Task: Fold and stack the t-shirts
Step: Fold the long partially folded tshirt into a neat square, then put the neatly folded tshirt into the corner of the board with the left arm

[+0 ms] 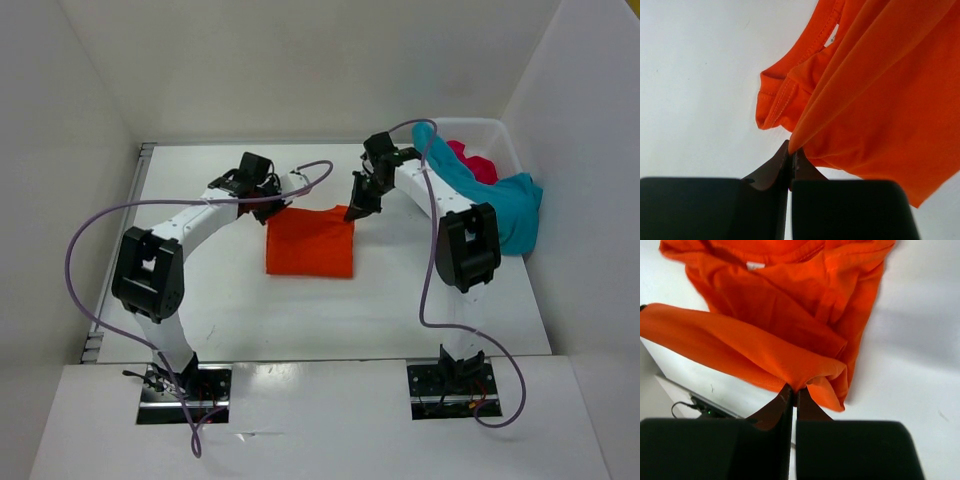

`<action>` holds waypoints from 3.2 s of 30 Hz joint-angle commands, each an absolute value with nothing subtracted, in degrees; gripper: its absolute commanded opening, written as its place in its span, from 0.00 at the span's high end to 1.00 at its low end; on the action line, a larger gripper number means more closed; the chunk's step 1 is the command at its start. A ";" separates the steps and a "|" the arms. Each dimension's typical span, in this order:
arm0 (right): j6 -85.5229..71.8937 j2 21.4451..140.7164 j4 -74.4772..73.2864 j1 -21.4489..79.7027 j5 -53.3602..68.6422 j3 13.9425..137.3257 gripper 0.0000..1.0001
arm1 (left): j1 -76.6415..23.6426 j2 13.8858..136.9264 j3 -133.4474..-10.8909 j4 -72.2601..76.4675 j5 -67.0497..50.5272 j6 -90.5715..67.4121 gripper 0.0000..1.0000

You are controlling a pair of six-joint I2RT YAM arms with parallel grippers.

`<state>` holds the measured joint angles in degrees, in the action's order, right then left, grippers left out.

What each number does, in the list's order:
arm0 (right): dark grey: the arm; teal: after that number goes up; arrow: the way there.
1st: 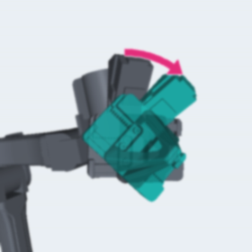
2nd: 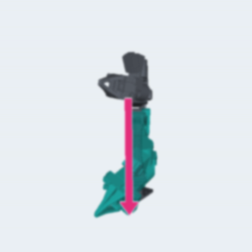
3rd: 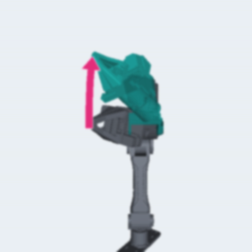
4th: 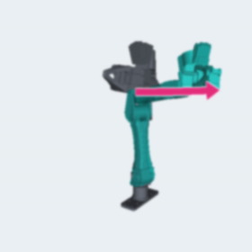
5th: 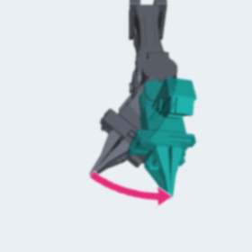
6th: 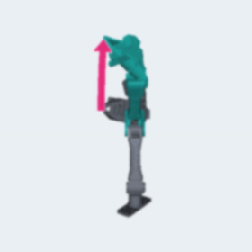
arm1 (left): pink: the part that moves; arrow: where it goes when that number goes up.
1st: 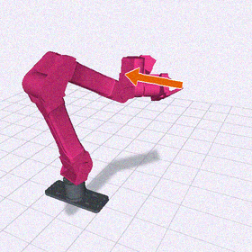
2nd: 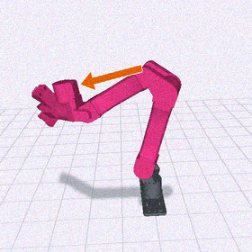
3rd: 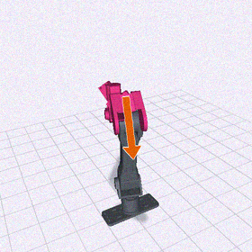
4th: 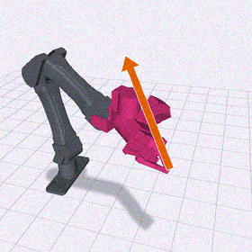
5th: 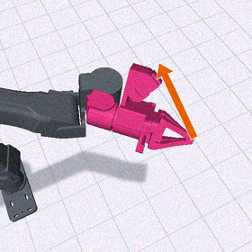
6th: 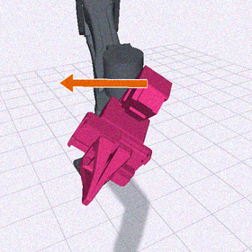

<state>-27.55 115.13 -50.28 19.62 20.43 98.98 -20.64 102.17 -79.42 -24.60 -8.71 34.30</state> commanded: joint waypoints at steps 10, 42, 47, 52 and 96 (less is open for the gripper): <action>-28.12 126.82 -43.51 16.17 19.25 111.69 0.80 | -19.25 108.89 -81.83 -12.14 -2.55 35.42 0.95; -29.79 133.24 -33.93 19.60 5.54 111.71 1.00 | -18.02 118.38 -90.00 -17.67 -2.99 18.11 0.17; -30.32 128.68 -32.26 19.07 7.46 109.86 0.98 | -16.70 113.31 -89.47 -18.45 -3.16 16.08 0.17; -29.80 121.65 -31.64 19.07 9.05 106.54 0.58 | -16.70 109.26 -91.14 -26.53 -8.67 12.74 0.09; -27.60 89.99 -40.07 16.96 -3.96 88.41 0.49 | -1.69 124.45 -99.65 -36.03 -18.83 8.87 1.00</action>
<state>-28.80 92.33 -38.24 17.67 -2.28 86.74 -6.44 123.68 -94.76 -34.89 -24.14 5.82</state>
